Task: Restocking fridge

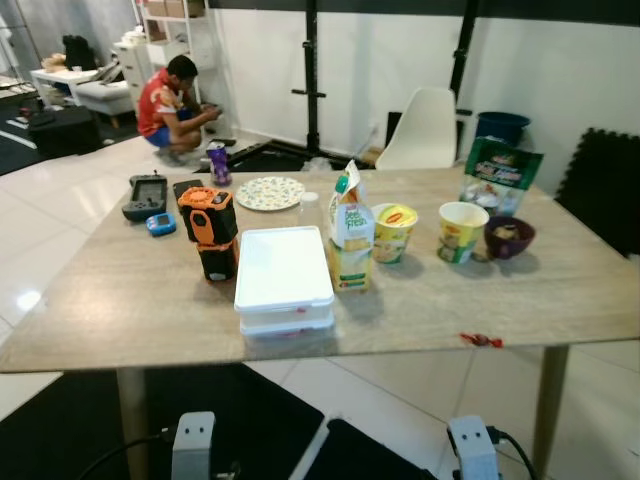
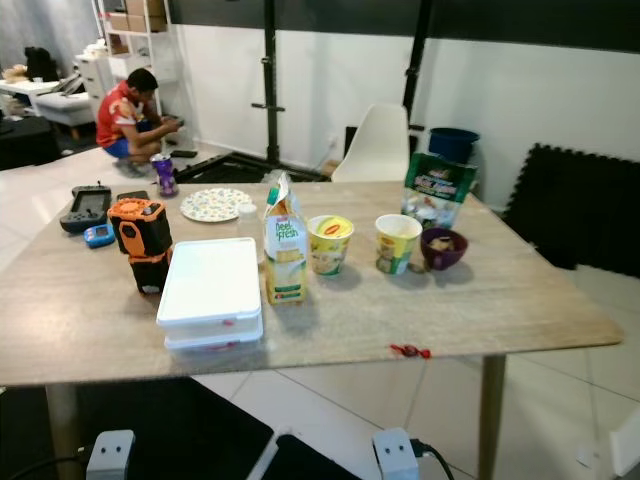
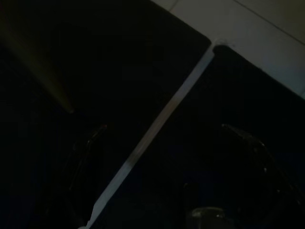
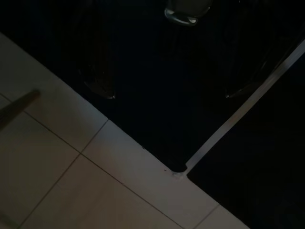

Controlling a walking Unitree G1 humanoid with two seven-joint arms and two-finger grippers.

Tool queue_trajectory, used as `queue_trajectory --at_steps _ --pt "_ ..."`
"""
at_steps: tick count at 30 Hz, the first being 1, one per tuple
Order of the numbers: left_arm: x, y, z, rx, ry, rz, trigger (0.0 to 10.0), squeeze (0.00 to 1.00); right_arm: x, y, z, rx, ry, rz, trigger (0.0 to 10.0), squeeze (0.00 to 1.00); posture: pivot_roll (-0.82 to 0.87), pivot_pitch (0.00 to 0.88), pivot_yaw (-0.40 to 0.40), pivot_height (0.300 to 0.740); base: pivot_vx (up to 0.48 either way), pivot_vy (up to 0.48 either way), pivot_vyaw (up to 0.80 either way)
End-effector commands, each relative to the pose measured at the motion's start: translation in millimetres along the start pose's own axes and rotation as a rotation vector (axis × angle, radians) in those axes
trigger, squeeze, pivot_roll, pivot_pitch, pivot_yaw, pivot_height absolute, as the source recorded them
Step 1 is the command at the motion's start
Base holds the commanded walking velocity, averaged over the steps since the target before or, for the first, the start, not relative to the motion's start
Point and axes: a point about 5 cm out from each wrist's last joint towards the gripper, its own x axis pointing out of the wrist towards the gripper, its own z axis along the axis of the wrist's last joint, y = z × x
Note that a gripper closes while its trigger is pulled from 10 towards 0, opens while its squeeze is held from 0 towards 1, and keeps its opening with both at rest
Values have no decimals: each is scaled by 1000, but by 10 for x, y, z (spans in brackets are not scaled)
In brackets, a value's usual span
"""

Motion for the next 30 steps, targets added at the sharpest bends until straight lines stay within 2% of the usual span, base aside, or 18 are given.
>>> queue_trajectory --at_steps 1,6,17,30 --pt "-13 24 -56 0 24 4 10000 0 -16 -16 -48 7 17 -9 10000 0 38 86 19 734 266 0 0" --pt "-4 0 -51 -2 26 4 10000 0 -20 -28 -60 8 23 -14 10000 0 38 86 19 734 254 0 0" --pt "-11 15 -60 20 23 26 10000 0 -27 -30 -85 7 34 -17 10000 0 44 94 16 734 0 0 0" --pt "-47 39 -147 -7 31 51 10000 0 -37 -22 -124 -3 51 -10 10000 0 50 106 7 734 0 0 0"
